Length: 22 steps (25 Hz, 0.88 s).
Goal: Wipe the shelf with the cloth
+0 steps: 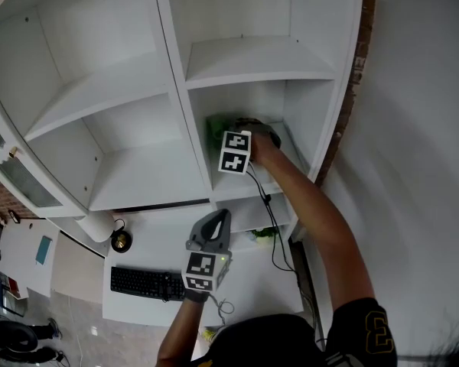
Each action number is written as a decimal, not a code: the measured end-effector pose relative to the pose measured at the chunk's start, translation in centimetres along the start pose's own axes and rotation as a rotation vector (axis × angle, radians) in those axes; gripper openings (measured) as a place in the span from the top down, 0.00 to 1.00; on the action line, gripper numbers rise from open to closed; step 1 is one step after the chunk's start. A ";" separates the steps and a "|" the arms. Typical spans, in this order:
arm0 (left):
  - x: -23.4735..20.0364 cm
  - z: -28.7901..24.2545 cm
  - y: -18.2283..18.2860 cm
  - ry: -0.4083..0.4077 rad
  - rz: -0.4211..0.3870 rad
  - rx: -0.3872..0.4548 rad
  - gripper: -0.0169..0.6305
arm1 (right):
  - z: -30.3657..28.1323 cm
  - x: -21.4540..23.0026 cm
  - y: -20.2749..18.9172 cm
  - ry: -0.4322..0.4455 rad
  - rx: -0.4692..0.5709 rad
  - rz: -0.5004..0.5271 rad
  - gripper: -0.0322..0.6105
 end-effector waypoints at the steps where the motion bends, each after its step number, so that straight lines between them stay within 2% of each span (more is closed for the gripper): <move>1: 0.1 -0.1 0.1 -0.008 -0.004 0.002 0.95 | -0.1 0.1 -0.3 0.000 -0.026 -0.008 0.83; 3: 0.3 -0.2 0.2 -0.023 -0.010 0.001 0.95 | -0.1 0.4 -0.9 0.015 -0.048 -0.054 0.83; 8: 0.2 -0.4 0.3 -0.045 -0.011 0.007 0.95 | 0.0 1.1 -3.3 0.048 -0.030 -0.257 0.83; 15: 0.8 -0.8 0.4 -0.089 -0.011 -0.002 0.95 | -0.1 1.7 -6.4 0.019 -0.163 -0.359 0.83; 17: 1.1 -0.9 0.5 -0.094 -0.025 0.008 0.95 | -0.2 2.2 -7.6 0.052 -0.205 -0.464 0.84; 20: 1.9 -0.8 0.3 -0.118 -0.025 -0.020 0.95 | -0.2 3.1 -9.5 0.141 -0.228 -0.682 0.84; 22: 2.3 -0.8 0.1 -0.125 -0.027 -0.029 0.95 | -0.1 3.3 -10.3 0.166 -0.230 -0.771 0.84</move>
Point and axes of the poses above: the fingertips, and each gripper's own axes: z backward along the fingers, x to its right, y out of its top, the point moved 9 cm from there along z, backward along the fingers, and after that the axes turned 12 degrees about -x, right-handed, at the moved point
